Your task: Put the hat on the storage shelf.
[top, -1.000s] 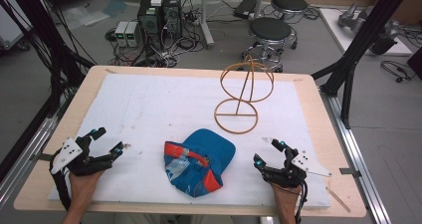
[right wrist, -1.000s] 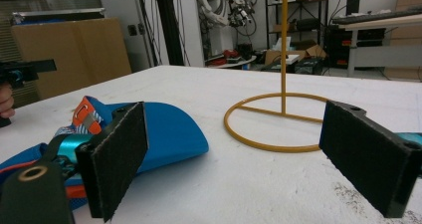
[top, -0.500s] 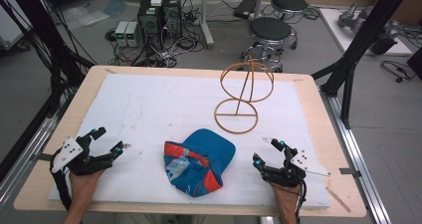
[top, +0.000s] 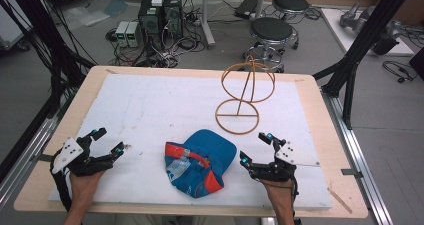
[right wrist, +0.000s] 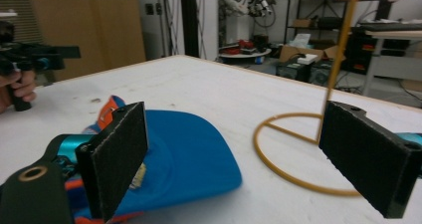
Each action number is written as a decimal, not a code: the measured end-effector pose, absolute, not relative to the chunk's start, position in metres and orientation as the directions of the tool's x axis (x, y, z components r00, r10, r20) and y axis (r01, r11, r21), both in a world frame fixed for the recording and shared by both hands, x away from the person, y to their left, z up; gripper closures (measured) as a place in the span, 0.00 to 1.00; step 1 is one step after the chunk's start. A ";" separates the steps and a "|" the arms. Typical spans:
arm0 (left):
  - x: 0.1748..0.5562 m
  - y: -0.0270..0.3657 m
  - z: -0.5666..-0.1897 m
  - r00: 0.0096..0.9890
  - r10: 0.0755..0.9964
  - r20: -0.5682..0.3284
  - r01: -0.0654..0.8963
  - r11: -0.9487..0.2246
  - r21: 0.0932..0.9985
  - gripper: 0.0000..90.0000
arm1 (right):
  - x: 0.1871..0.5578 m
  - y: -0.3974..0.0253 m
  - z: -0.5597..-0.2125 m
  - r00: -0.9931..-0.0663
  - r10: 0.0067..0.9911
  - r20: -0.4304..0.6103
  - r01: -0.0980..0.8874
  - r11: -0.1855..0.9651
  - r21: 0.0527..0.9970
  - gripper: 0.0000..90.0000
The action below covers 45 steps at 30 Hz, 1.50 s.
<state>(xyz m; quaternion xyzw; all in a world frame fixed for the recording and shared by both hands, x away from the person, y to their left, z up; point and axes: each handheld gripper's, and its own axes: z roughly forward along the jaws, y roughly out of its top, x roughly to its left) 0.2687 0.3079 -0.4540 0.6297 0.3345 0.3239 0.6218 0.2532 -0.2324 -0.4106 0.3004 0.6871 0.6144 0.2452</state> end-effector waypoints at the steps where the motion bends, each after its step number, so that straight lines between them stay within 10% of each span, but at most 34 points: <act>1: 0.269 0.308 -0.454 0.566 0.824 -0.008 0.018 -0.003 1.000 0.17 | 0.255 -0.229 -0.407 -0.705 0.709 0.028 0.114 0.074 0.991 0.12; 26: 0.269 0.308 -0.454 0.571 0.821 -0.008 0.017 -0.002 1.000 0.17 | 0.284 -0.140 -0.381 -0.857 0.515 -0.018 0.225 0.405 0.886 0.22; 45: 0.268 0.308 -0.454 0.574 0.819 -0.005 0.017 -0.005 1.000 0.17 | 0.298 -0.102 -0.409 -0.878 0.478 0.013 0.339 0.603 0.722 0.56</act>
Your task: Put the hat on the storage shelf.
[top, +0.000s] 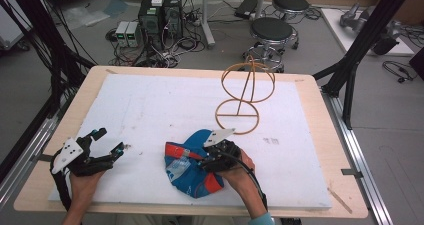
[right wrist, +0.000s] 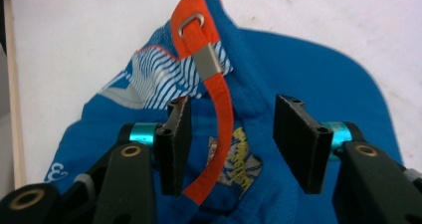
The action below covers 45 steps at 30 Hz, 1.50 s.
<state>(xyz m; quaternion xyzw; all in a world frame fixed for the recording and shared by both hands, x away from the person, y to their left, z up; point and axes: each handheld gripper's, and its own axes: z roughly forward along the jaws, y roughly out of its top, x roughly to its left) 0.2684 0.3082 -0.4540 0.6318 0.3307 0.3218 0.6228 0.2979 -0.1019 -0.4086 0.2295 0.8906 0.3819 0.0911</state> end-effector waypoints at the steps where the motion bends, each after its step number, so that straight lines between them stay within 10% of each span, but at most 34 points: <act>1: 0.268 0.308 -0.454 0.575 0.818 -0.005 0.018 -0.006 1.000 0.17 | 0.298 -0.102 -0.409 -0.879 0.478 0.014 0.341 0.606 0.718 0.57; 12: 0.268 0.308 -0.454 0.574 0.819 -0.007 0.018 -0.004 1.000 0.17 | 0.298 -0.101 -0.418 -0.870 0.488 0.069 0.404 0.626 0.667 0.57; 31: 0.268 0.308 -0.454 0.575 0.818 -0.009 0.019 -0.003 1.000 0.17 | 0.299 -0.102 -0.424 -0.866 0.481 0.134 0.452 0.641 0.621 0.96; 45: 0.269 0.308 -0.454 0.575 0.818 -0.009 0.019 -0.002 1.000 0.17 | 0.292 -0.108 -0.408 -0.894 0.443 0.067 0.335 0.561 0.757 0.98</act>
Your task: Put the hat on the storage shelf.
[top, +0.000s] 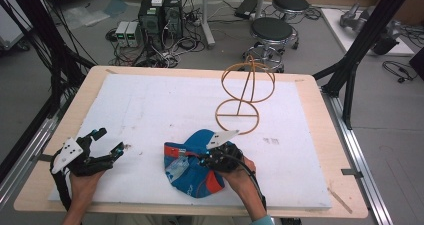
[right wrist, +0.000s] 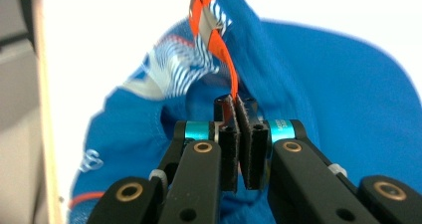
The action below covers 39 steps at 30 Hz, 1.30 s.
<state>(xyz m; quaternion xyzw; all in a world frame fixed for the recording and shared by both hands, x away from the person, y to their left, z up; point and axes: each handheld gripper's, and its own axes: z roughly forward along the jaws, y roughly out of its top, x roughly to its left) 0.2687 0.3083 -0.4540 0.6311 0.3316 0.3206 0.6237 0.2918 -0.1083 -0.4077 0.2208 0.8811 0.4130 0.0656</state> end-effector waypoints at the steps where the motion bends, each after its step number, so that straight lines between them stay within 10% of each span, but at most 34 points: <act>1: 0.269 0.308 -0.454 0.574 0.819 -0.009 0.019 -0.002 1.000 0.17 | 0.290 -0.110 -0.404 -0.897 0.439 0.053 0.304 0.525 0.795 0.98; 18: 0.269 0.308 -0.454 0.574 0.819 -0.008 0.018 -0.003 1.000 0.17 | 0.272 -0.120 -0.380 -0.887 0.461 -0.006 0.098 0.200 0.975 0.98; 39: 0.269 0.308 -0.454 0.574 0.819 -0.010 0.019 0.000 1.000 0.17 | 0.283 -0.132 -0.329 -0.857 0.513 -0.053 0.005 0.111 0.994 0.98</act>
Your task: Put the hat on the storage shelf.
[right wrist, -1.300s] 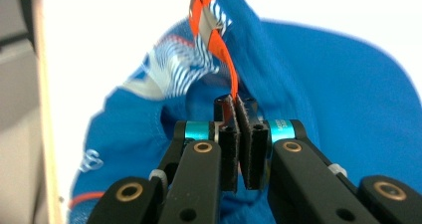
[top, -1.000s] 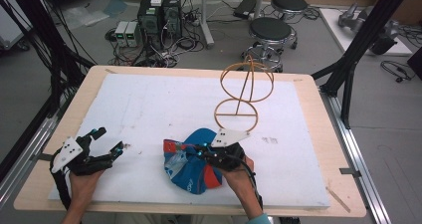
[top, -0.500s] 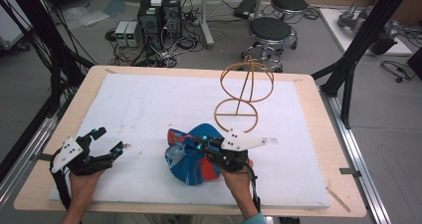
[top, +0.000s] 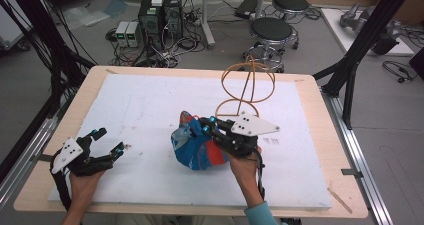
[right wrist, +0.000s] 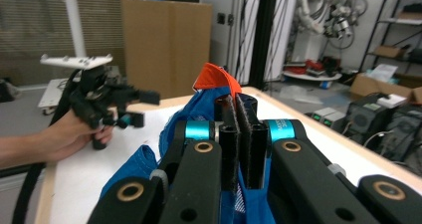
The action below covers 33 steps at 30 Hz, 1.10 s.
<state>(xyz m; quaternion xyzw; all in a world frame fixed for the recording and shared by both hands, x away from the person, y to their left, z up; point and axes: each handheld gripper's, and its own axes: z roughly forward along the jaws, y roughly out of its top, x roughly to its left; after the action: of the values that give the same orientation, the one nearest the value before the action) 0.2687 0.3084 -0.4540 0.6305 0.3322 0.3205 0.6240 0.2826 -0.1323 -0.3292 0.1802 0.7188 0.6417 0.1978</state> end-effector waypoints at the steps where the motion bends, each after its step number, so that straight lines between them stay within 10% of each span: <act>1: 0.269 0.308 -0.454 0.574 0.819 -0.011 0.019 0.000 1.000 0.17 | 0.283 -0.134 -0.326 -0.854 0.517 -0.052 0.005 0.108 0.994 0.98; 33: 0.269 0.309 -0.454 0.575 0.818 -0.015 0.020 0.004 1.000 0.17 | 0.343 -0.172 -0.257 -0.743 0.665 -0.077 -0.007 0.108 0.994 0.98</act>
<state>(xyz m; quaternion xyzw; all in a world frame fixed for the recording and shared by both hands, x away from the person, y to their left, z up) 0.2690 0.3086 -0.4541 0.6293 0.3329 0.3193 0.6255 0.3434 -0.1717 -0.2572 0.2371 0.6941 0.6243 0.2689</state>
